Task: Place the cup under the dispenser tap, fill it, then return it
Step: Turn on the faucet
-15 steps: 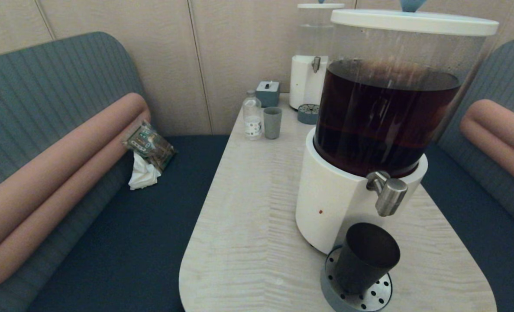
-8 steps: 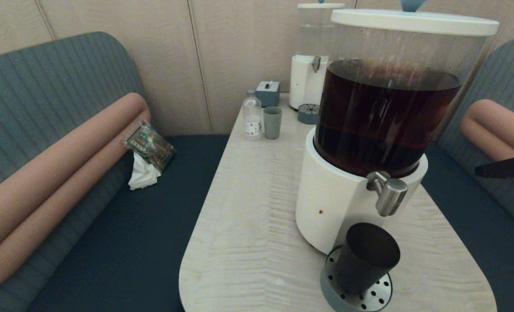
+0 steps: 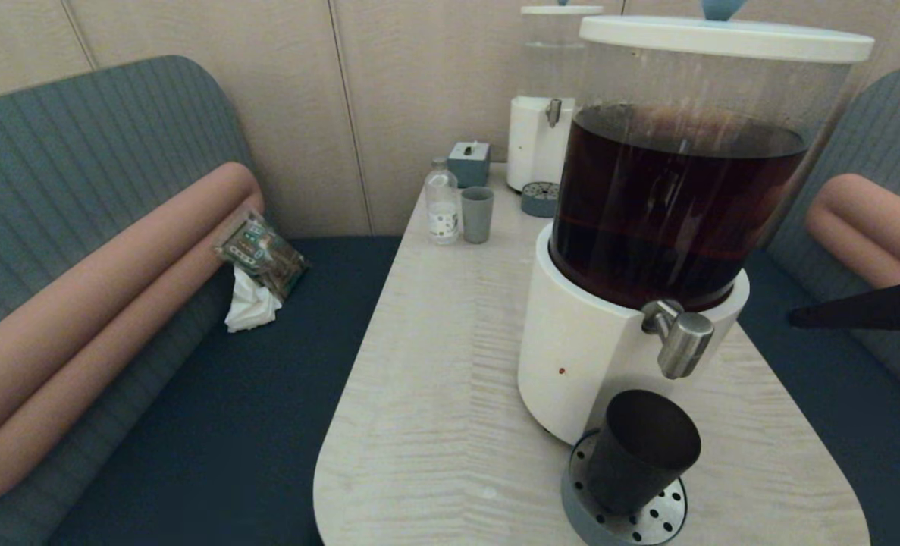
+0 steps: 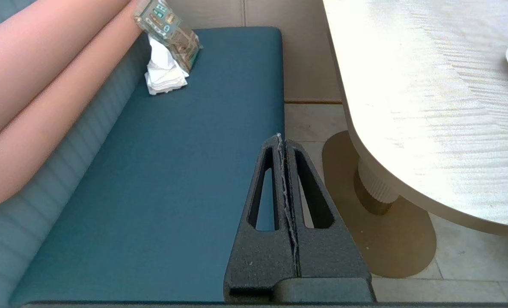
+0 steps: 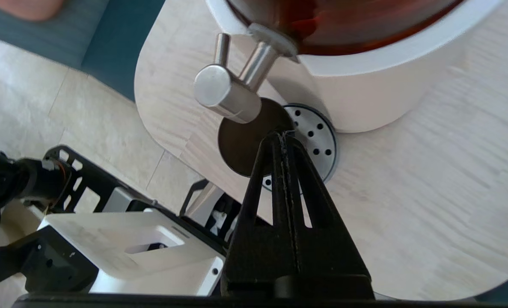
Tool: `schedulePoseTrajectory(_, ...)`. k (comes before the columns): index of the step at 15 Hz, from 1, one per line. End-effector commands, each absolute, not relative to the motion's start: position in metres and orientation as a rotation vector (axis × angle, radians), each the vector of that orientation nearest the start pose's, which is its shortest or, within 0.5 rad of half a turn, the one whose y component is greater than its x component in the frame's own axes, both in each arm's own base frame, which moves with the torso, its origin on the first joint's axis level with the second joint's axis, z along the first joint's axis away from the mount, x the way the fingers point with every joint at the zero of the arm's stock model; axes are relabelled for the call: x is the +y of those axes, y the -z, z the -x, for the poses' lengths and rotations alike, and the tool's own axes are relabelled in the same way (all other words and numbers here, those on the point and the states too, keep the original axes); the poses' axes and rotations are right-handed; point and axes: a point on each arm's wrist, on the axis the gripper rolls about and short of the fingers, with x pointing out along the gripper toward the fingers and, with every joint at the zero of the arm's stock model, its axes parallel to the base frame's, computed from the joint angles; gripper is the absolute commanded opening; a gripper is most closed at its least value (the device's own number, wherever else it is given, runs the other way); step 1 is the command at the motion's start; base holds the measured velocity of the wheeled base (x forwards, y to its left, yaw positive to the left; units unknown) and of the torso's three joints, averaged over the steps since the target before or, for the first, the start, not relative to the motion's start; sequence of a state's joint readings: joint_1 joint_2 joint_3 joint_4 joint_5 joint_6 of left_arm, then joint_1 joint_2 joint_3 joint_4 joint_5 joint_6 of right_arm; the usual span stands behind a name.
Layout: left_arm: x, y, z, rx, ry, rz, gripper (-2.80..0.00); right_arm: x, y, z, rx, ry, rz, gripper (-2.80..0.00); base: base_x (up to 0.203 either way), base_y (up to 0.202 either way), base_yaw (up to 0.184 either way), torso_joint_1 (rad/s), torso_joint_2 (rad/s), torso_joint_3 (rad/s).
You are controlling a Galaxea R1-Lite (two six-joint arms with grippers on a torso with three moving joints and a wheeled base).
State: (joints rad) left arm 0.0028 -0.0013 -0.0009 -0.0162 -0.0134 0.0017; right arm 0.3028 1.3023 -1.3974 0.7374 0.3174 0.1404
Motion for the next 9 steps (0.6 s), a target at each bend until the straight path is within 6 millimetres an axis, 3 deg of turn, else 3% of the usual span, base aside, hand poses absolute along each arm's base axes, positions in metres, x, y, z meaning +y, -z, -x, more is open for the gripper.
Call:
schedulePoseTrajectory(1, 0.0, -0.078, 0.023, -0.018, 0.012, -0.002, -2.8, 0.062, -0.317, -0.164, 0.714, -0.569, -0.13, -2.8, 0.0, 0.0, 0.0, 0.0, 0.0, 0.0)
schedulePoseTrajectory(9, 0.0, -0.078, 0.023, -0.018, 0.012, -0.002, -2.8, 0.084, -0.312, -0.181, 0.715, -0.628, -0.079, -2.8, 0.0, 0.0, 0.0, 0.0, 0.0, 0.0)
